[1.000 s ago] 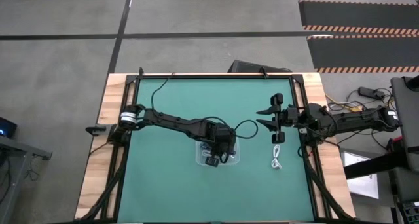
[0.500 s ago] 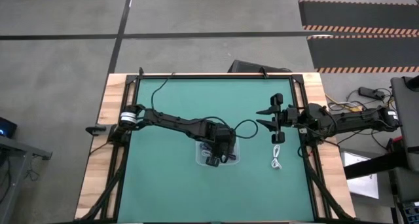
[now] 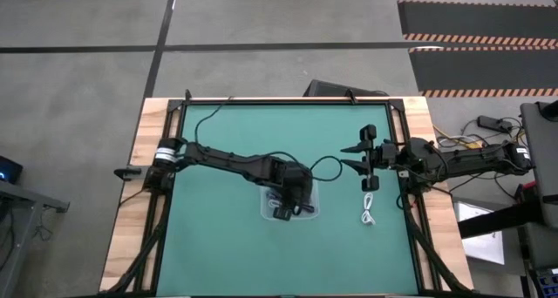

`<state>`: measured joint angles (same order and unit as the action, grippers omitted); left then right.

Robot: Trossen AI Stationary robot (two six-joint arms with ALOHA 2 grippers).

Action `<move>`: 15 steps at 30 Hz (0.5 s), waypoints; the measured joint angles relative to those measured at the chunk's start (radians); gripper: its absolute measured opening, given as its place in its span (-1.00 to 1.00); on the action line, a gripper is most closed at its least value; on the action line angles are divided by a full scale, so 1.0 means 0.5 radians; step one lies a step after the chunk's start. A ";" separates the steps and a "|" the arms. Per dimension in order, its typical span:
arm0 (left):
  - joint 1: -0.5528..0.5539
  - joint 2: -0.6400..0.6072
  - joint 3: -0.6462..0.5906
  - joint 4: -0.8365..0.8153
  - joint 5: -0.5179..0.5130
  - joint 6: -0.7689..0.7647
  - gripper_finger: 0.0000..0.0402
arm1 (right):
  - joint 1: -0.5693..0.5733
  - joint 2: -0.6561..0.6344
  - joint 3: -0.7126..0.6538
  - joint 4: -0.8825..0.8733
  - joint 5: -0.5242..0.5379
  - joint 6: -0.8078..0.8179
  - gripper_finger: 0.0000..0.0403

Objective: Pick and place USB-C Cables
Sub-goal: Put the white charger cable into the transparent bin

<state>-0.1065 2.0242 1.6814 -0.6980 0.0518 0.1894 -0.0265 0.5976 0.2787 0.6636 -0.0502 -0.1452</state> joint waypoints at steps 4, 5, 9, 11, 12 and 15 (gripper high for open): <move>-0.014 -0.083 -0.002 0.000 -0.004 -0.005 -0.28 | 0.000 0.001 0.000 -0.003 0.000 0.026 -0.44; -0.022 -0.111 -0.003 0.001 -0.005 -0.005 -0.28 | 0.000 0.001 0.000 -0.003 0.000 0.040 -0.45; -0.065 -0.208 -0.005 0.019 -0.009 -0.005 -0.28 | 0.000 0.002 0.000 -0.028 -0.004 0.081 -0.49; -0.094 -0.238 -0.006 0.021 -0.009 -0.005 -0.29 | 0.001 0.004 -0.001 -0.055 -0.004 0.089 -0.51; -0.108 -0.260 -0.006 0.025 -0.009 -0.002 -0.29 | 0.001 0.005 -0.001 -0.065 -0.004 0.101 -0.52; -0.153 -0.317 -0.011 0.024 -0.011 -0.002 -0.29 | 0.005 0.017 -0.001 -0.062 -0.008 0.140 -0.55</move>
<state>-0.1829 1.8659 1.6760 -0.6861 0.0465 0.1883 -0.0242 0.6059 0.2783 0.6324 -0.0543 -0.0753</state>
